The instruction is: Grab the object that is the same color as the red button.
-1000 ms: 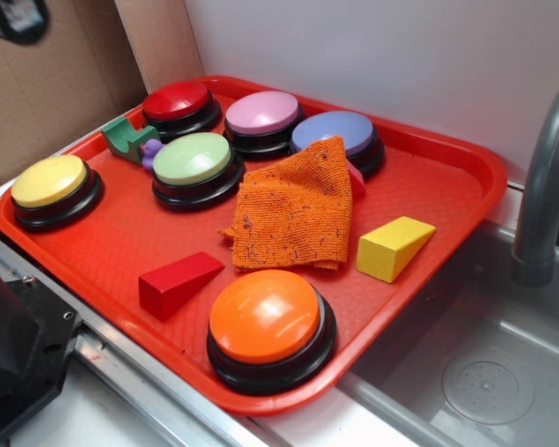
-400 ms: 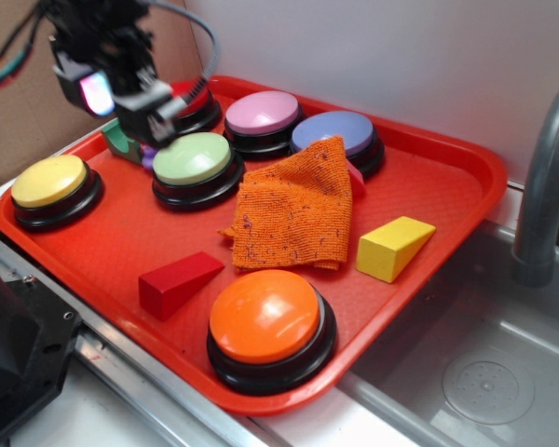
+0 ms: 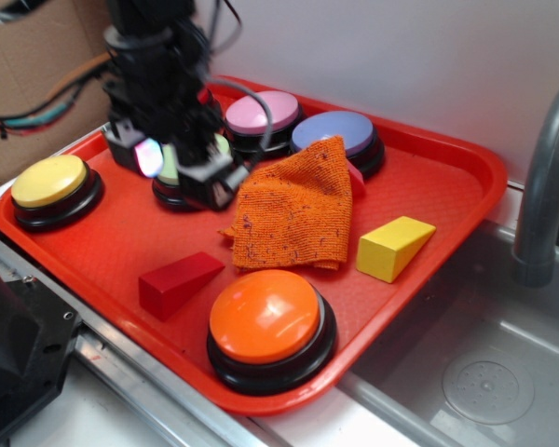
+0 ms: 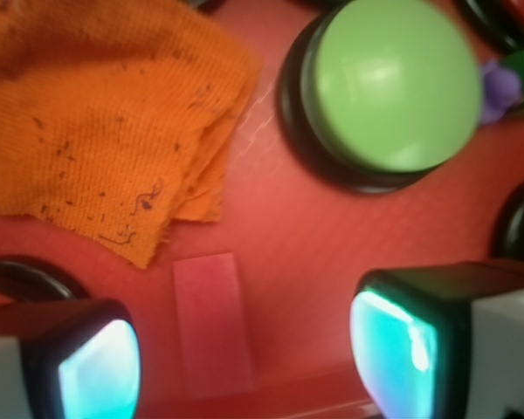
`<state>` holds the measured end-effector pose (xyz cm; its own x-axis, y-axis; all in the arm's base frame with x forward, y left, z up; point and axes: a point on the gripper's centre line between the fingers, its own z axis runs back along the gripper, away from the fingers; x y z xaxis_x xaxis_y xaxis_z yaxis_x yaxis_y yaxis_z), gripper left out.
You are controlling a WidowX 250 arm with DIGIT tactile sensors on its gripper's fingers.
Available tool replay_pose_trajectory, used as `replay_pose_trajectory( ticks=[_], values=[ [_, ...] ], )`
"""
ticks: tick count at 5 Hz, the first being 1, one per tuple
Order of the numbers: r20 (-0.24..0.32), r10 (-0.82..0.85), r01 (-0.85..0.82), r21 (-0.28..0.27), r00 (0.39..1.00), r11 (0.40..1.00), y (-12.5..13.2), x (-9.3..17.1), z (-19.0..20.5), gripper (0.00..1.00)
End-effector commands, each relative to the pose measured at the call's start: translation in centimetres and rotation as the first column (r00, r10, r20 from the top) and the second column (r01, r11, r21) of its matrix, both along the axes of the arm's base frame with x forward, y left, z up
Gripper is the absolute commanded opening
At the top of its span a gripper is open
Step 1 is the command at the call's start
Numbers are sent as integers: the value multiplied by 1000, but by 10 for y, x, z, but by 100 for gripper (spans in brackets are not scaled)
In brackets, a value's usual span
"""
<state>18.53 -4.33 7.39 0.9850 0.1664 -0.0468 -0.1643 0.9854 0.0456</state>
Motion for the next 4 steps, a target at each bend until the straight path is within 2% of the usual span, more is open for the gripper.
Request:
replay_pose_trajectory(
  ticks=[1, 2, 3, 4],
  values=[
    [-57, 59, -60, -14, 997, 998, -12, 0, -34, 100],
    [-97, 134, -136, -9, 986, 991, -8, -6, -45, 100],
    [-108, 174, -176, -5, 979, 984, -7, -10, -50, 100],
    [-127, 223, -230, -37, 966, 973, -6, -18, -60, 100]
  ],
)
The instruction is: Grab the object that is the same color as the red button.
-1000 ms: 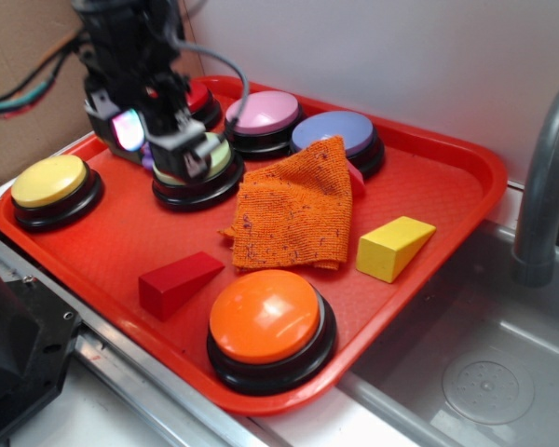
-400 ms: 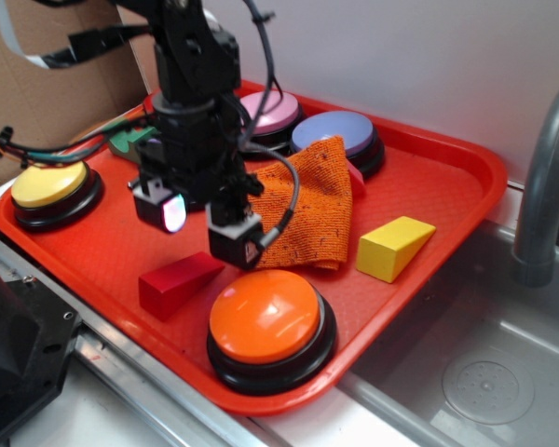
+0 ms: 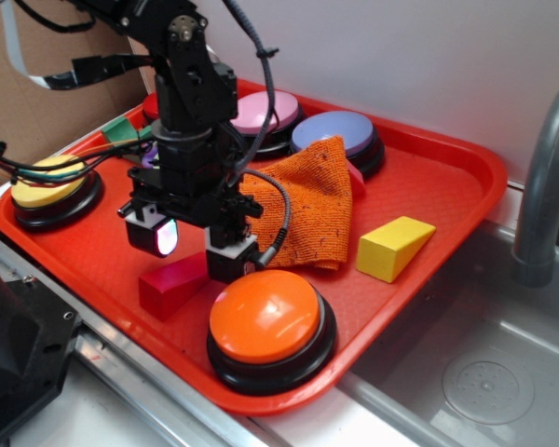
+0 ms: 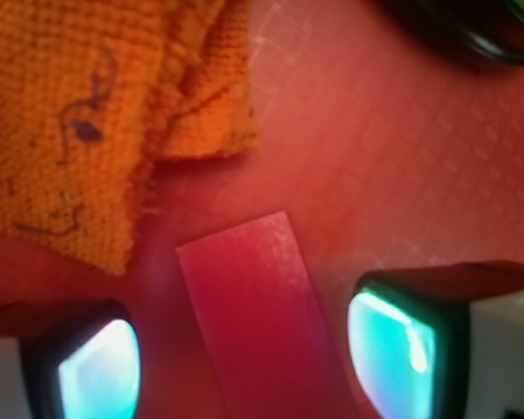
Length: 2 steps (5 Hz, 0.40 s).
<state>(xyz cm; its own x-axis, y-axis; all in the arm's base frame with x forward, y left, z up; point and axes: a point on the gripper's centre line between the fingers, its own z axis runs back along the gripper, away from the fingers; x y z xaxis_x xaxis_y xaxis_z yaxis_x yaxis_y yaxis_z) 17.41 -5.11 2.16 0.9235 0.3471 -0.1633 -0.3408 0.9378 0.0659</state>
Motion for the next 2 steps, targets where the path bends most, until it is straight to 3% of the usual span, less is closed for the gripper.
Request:
replay_pose_trajectory(
  ticks=[1, 2],
  values=[
    [3, 57, -57, -45, 998, 997, 1, -9, -11, 100],
    [9, 114, -113, -86, 993, 990, 6, -14, -18, 100]
  ],
)
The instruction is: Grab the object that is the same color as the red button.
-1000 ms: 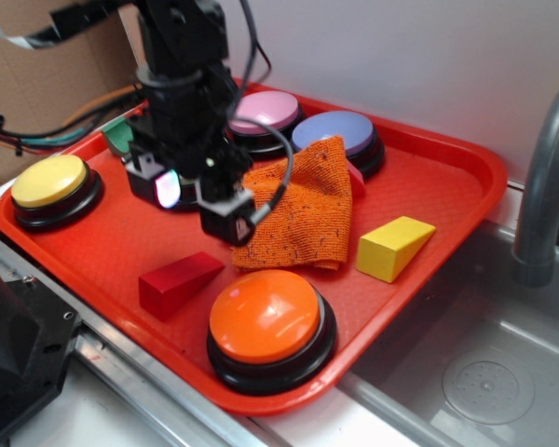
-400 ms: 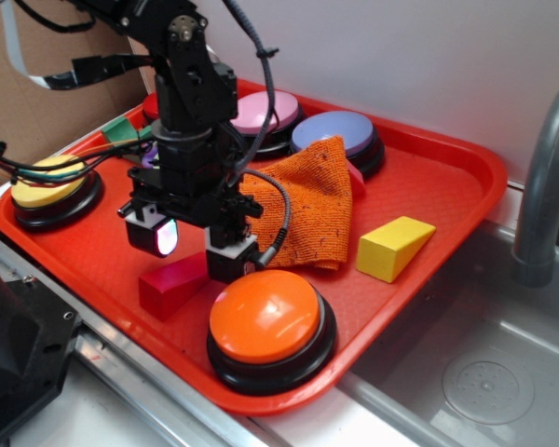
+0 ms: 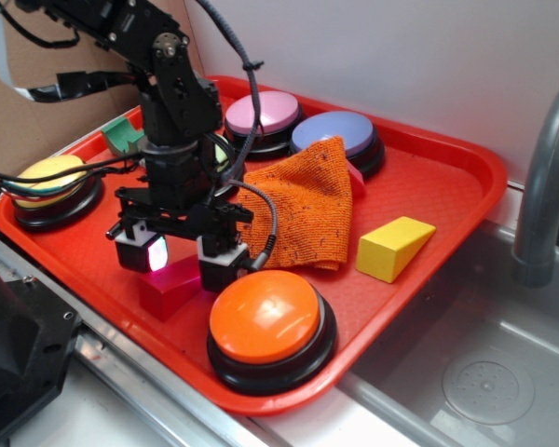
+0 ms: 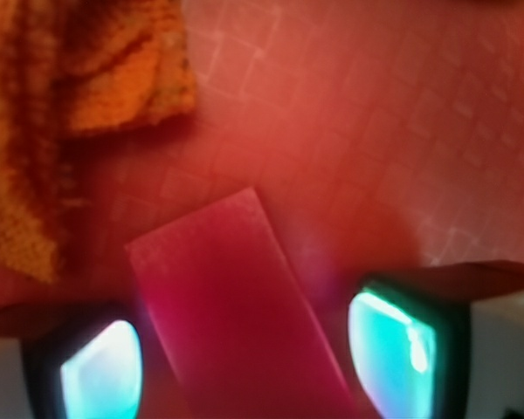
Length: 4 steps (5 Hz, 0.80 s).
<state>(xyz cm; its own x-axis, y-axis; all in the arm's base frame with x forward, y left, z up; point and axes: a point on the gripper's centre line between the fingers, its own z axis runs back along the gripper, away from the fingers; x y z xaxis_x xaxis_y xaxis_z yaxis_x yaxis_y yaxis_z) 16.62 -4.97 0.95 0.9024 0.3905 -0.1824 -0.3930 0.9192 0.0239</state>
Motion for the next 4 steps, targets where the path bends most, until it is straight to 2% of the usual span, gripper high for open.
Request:
replay_pose_trajectory(
  ticks=[1, 3, 4],
  values=[
    [28, 64, -63, -41, 998, 997, 3, -6, -4, 3],
    [45, 17, -15, -49, 999, 999, 6, -3, -2, 0],
    [43, -31, 33, -66, 999, 997, 18, 2, 24, 0]
  ],
)
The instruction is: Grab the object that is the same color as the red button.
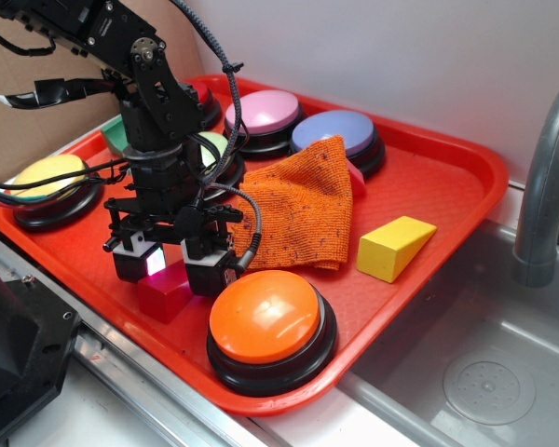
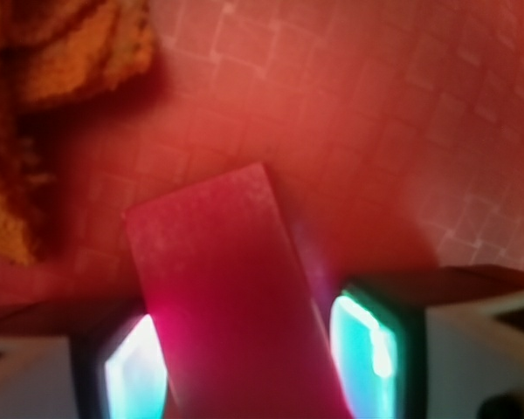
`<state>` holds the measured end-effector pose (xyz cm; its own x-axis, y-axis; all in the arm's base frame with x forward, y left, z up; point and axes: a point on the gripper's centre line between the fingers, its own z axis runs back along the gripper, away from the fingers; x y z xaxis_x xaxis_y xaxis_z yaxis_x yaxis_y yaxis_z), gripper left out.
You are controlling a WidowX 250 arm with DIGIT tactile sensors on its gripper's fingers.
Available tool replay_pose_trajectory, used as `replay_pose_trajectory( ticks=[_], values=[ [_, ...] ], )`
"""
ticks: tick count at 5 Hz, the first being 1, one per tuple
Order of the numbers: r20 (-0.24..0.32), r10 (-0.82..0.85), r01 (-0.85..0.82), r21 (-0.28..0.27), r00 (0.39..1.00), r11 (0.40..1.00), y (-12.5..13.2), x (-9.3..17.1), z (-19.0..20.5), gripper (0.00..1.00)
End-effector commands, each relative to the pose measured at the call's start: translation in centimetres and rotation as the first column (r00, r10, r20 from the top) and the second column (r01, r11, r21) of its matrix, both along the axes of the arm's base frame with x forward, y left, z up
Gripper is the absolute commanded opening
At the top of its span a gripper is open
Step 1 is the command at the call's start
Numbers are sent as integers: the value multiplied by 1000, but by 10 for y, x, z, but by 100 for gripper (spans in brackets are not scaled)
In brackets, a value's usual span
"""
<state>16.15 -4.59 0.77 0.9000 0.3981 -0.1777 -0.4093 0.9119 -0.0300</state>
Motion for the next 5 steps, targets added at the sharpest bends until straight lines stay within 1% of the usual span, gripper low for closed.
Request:
replay_pose_trajectory(
  ticks=[1, 2, 3, 4, 5],
  values=[
    [18, -189, 189, -12, 982, 982, 30, 23, 55, 0],
    [66, -308, 305, 50, 949, 951, 45, 38, 94, 0],
    [113, -338, 331, 74, 934, 941, 59, 43, 130, 0],
    [135, -347, 332, 123, 928, 935, 70, 47, 149, 0],
    [147, -396, 374, 158, 906, 914, 72, 49, 152, 0]
  ],
)
